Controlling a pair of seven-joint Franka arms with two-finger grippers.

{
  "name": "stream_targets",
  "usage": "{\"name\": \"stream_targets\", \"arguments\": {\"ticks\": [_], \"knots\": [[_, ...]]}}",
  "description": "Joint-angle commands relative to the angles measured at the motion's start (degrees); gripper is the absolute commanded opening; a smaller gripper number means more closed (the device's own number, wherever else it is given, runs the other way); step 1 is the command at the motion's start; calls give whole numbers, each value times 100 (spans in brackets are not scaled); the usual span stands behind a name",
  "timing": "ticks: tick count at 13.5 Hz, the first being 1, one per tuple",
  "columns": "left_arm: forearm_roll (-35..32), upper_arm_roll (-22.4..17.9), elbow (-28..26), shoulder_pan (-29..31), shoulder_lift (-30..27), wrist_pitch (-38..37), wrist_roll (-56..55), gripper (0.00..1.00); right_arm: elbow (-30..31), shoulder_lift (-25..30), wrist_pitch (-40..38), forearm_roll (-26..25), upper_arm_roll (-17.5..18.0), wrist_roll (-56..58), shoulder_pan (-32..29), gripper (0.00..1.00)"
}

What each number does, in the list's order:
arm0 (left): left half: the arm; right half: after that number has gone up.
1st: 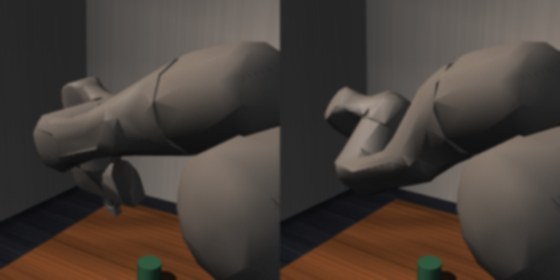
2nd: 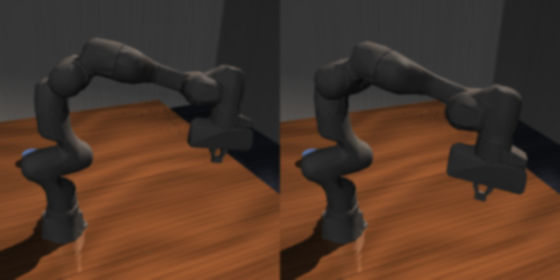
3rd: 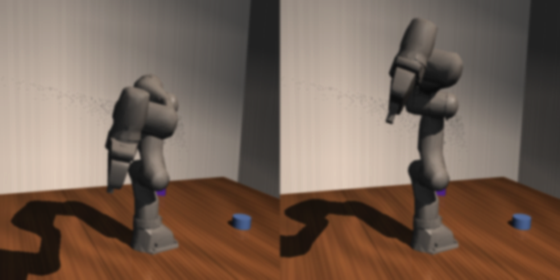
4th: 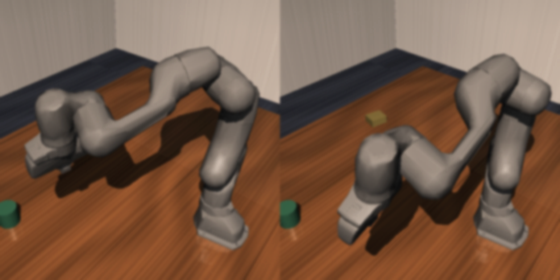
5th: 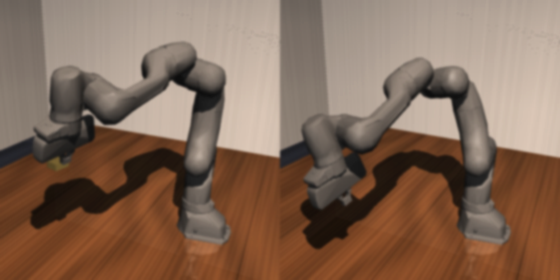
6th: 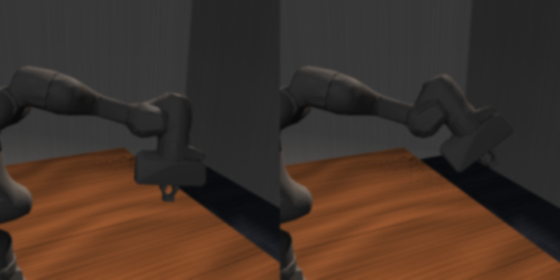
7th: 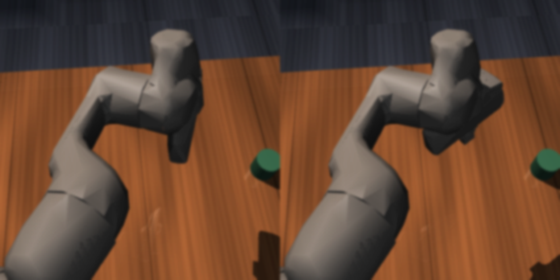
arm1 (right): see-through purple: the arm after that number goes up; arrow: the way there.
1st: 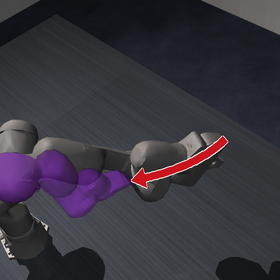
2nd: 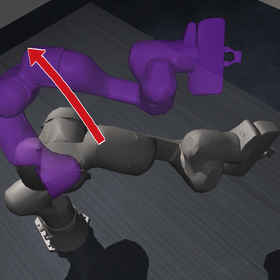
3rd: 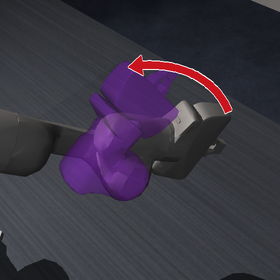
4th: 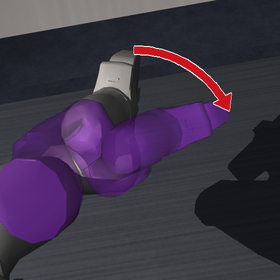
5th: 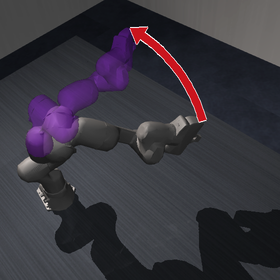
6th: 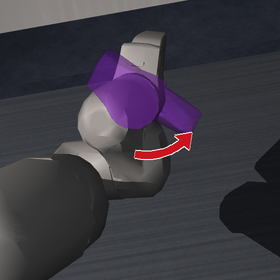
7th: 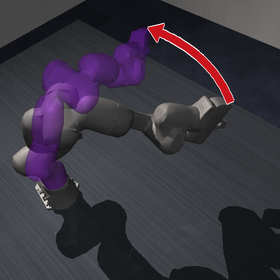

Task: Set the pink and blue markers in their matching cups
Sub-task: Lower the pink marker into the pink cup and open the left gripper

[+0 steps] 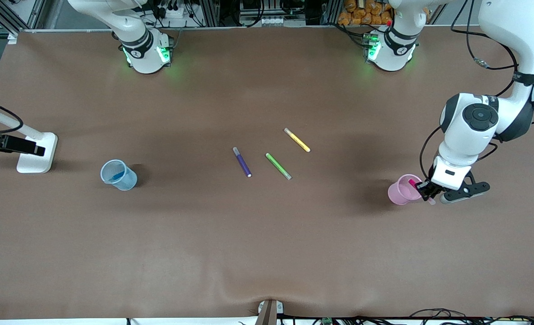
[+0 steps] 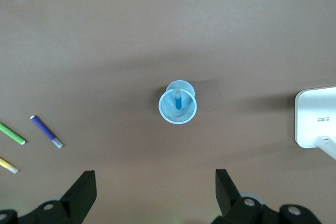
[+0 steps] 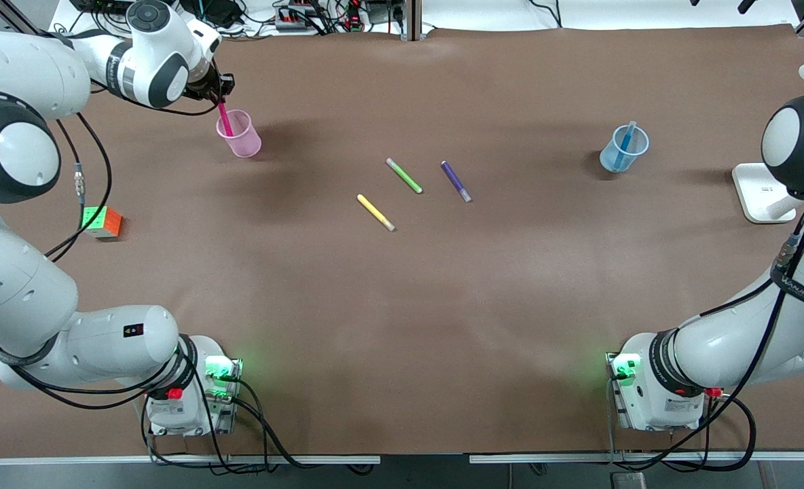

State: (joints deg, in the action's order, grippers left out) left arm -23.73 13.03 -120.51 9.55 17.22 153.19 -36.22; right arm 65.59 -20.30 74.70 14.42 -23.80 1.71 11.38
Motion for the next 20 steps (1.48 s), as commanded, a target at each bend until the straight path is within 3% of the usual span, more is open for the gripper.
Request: {"name": "stream_targets", "arguments": {"ticks": [1,5,9,10,12,13,17,20], "knots": [[-167,33,-60,29,-17,123,-140,0,102,420,-78,-115,382,14,-109,100],[-167,50,-51,-23,54,114,-395,0,497,991,9,-825,2008,-48,-1259,100],[-167,59,-60,-32,89,114,-395,0,1560,1835,370,-1037,2090,-22,-1270,100],[-167,59,-60,-32,89,114,-403,14,1675,1941,388,-1177,2099,-4,-1226,100],[-167,68,-25,-41,80,106,-386,68,1720,1995,388,-1266,2108,-4,-1199,100],[-167,59,-8,-50,54,97,-368,100,1729,2021,388,-1275,2108,-4,-1199,100],[-167,68,185,-41,-43,-69,-289,100,1904,2275,528,-1433,2108,-4,-1024,100],[-167,207,562,-41,-139,-832,-263,100,2054,2338,642,-1442,2099,5,-1032,100]]}}
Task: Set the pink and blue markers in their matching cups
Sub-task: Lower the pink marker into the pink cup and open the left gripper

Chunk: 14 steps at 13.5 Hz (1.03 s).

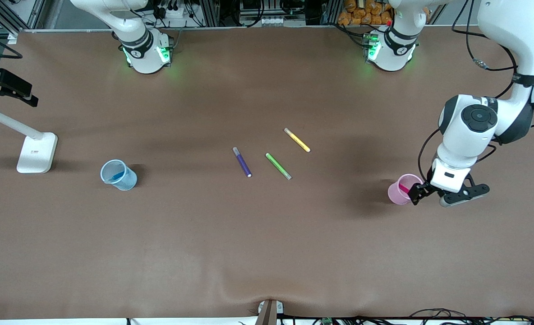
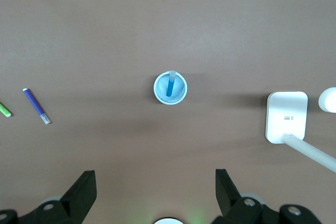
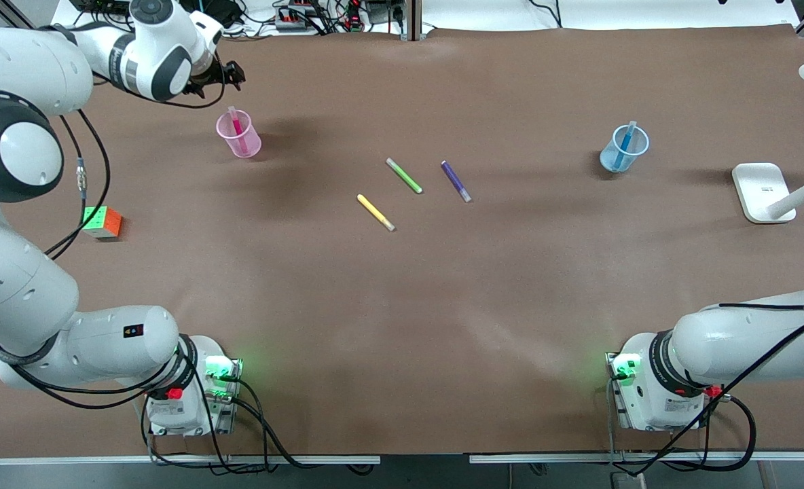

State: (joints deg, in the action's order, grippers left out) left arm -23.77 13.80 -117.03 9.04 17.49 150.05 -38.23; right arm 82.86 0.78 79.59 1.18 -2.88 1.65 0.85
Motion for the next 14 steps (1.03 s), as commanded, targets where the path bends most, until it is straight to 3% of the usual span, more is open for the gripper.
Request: {"name": "stream_targets", "arguments": {"ticks": [1,14], "knots": [[-154,158,346,11,-184,-773,-53,100,301,212,196,-135,7,11,20,100],[328,659,1542,46,-193,-2734,-26,100,345,186,328,-118,7,-33,47,100]]}}
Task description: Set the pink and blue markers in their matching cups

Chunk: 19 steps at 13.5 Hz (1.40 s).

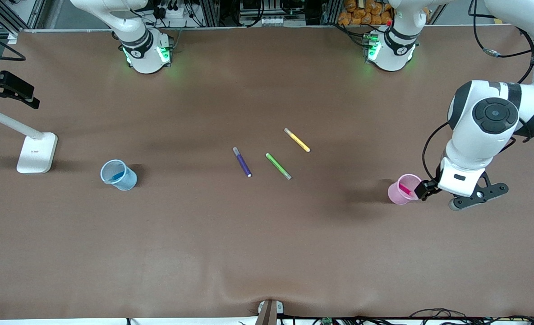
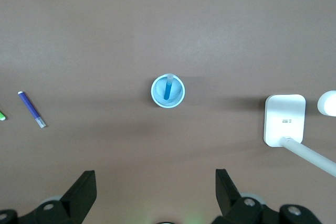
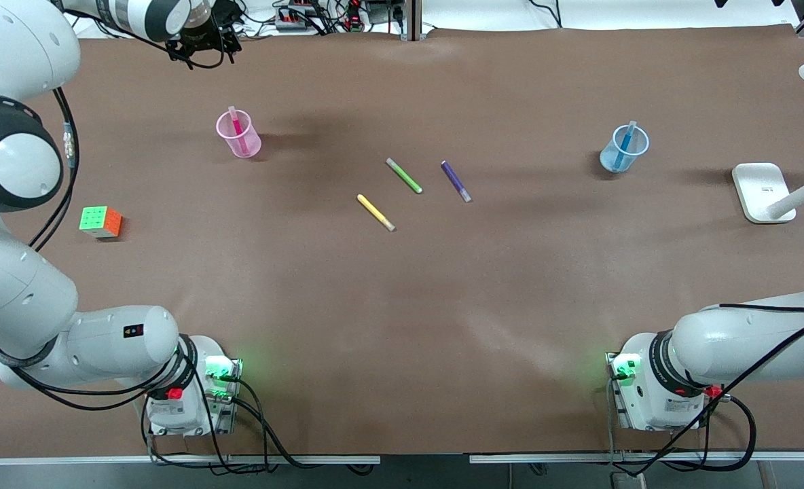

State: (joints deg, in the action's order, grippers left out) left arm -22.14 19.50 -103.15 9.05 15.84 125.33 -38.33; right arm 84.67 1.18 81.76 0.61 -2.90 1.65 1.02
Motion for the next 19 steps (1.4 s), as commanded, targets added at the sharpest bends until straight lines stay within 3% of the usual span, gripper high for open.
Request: {"name": "stream_targets", "arguments": {"ticks": [1,19], "knots": [[244,89,250,35,-29,-377,53,100,164,145,112,-61,8,-33,21,100],[1256,71,1376,236,-134,-2355,1231,100,155,110,209,10,0,-25,-23,100]]}}
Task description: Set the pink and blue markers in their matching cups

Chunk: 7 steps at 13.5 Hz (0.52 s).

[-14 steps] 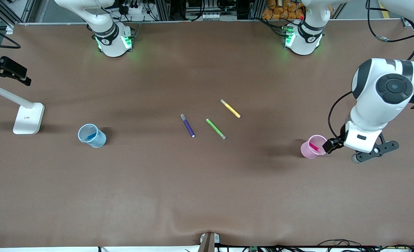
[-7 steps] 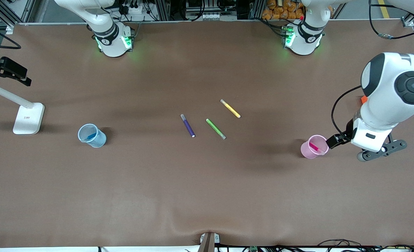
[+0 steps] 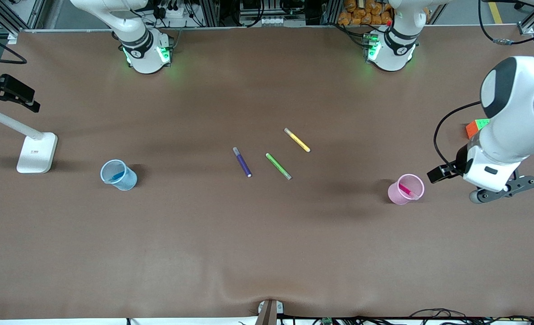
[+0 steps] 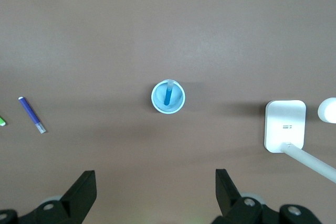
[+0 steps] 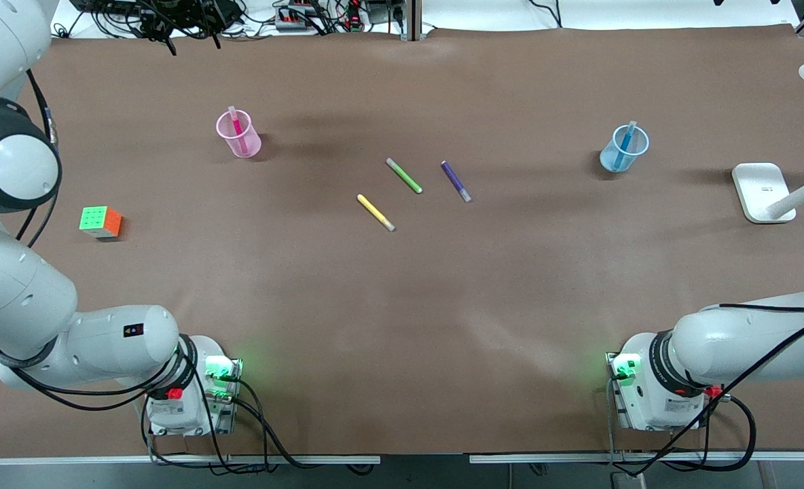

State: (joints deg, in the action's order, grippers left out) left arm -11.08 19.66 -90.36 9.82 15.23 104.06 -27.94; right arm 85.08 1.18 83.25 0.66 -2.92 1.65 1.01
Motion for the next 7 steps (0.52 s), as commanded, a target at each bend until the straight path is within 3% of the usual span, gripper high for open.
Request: {"name": "stream_targets", "arguments": {"ticks": [1,7], "knots": [[159,64,97,187,-116,-237,244,100,106,93,86,5,2,-24,-22,100],[388,55,132,266,-266,-465,438,100,114,58,95,5,-16,29,-57,100]]}}
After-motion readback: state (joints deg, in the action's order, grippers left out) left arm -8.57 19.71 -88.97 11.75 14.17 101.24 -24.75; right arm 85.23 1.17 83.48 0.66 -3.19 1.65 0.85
